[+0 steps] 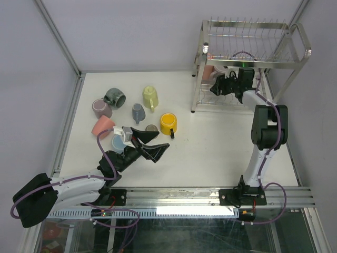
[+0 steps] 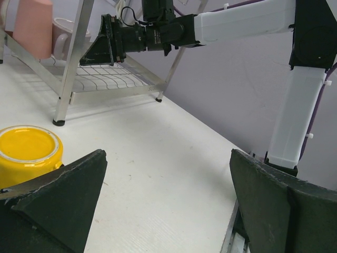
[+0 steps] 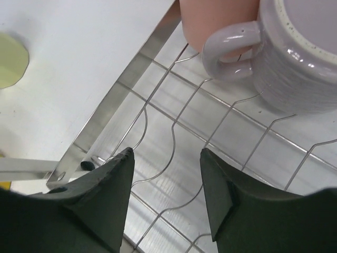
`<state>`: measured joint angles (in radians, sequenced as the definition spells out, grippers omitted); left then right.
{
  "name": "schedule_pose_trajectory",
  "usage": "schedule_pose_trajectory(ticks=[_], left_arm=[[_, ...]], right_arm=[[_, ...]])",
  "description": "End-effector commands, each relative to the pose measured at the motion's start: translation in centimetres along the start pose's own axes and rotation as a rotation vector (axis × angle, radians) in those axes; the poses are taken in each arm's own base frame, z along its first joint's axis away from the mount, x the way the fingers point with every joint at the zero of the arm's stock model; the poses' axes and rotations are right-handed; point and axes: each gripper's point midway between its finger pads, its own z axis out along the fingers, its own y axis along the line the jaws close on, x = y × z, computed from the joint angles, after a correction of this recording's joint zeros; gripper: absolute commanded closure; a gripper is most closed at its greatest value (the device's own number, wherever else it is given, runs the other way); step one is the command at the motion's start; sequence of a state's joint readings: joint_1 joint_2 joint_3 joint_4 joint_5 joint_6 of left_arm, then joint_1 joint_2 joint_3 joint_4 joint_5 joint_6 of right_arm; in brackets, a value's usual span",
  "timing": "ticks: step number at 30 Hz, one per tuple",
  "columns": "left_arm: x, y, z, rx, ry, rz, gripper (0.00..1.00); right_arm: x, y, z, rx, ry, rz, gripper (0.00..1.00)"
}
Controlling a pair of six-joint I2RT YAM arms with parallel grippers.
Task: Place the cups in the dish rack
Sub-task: Turn the cup upside down in the dish rack.
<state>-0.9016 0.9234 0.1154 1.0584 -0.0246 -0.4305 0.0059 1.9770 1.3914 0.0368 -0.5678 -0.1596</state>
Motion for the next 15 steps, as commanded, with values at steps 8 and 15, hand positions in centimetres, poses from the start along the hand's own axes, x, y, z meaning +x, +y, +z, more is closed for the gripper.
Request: schedule_pose_trajectory(ticks=[8, 15], left_arm=[[-1.8, -1.1, 0.5, 0.039, -0.048, -0.024, 0.01], [-2.1, -1.2, 0.3, 0.041, -0.053, -0.026, 0.01]], right_arm=[[-2.1, 2.8, -4.3, -0.202, 0.072, -0.007, 0.48], [-1.9, 6.4, -6.1, -0.457, 0.129, 0.156, 0.75]])
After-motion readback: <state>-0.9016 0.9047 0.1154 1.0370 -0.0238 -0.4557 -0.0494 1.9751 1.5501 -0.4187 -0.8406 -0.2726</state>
